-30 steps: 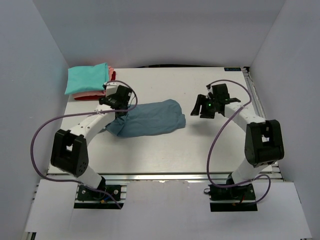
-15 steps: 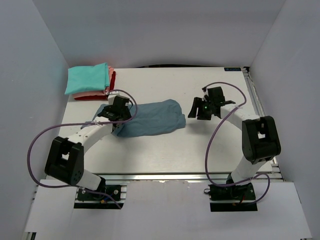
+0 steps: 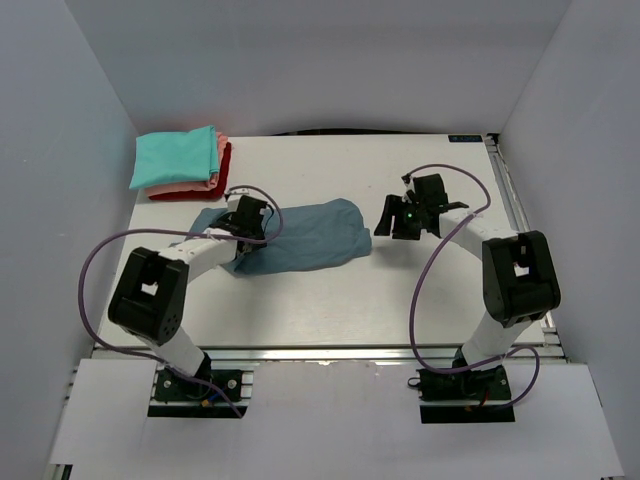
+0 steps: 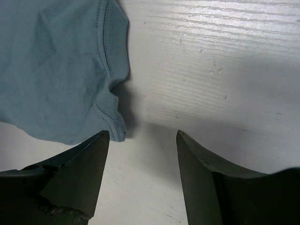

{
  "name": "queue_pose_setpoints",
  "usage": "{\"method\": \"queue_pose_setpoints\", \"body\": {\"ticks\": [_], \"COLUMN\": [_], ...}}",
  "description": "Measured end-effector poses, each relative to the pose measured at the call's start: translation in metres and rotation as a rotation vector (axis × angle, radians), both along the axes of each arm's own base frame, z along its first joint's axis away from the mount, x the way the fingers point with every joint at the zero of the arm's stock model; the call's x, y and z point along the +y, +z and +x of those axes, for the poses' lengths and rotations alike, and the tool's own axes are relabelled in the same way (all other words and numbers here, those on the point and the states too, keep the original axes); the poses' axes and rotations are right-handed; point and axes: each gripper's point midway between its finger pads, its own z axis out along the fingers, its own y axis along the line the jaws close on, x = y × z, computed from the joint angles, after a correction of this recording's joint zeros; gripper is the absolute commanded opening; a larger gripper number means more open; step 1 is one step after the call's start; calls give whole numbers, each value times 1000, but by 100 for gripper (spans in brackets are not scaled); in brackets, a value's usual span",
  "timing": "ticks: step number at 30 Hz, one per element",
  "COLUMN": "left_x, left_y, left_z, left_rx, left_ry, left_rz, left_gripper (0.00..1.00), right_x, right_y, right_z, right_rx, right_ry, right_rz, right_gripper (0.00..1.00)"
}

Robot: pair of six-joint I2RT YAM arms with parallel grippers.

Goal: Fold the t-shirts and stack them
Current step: Flatten out the tshirt

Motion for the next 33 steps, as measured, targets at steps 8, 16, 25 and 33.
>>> {"method": "queue_pose_setpoints", "body": {"ticks": [8,16,25,33], "left_x": [7,10,26,52], "left_y": [-14,1,38,246], "left_z": [3,7,-1,-1], "left_rx": [37,12,-11,-402], "left_ry": [6,13,48,164], "left_rz": [66,83,142,102], "left_gripper": [0,0,0,0], "right_x": [7,33,62,12], "right_y": [-2,-14,-33,130], "right_z": [0,-15,-14,-6], "right_rx": [-12,-4,53,-264], "right_ry": [24,117,192,33], "right_rz": [6,48,90,42], "right_gripper": [67,63,0,0]}}
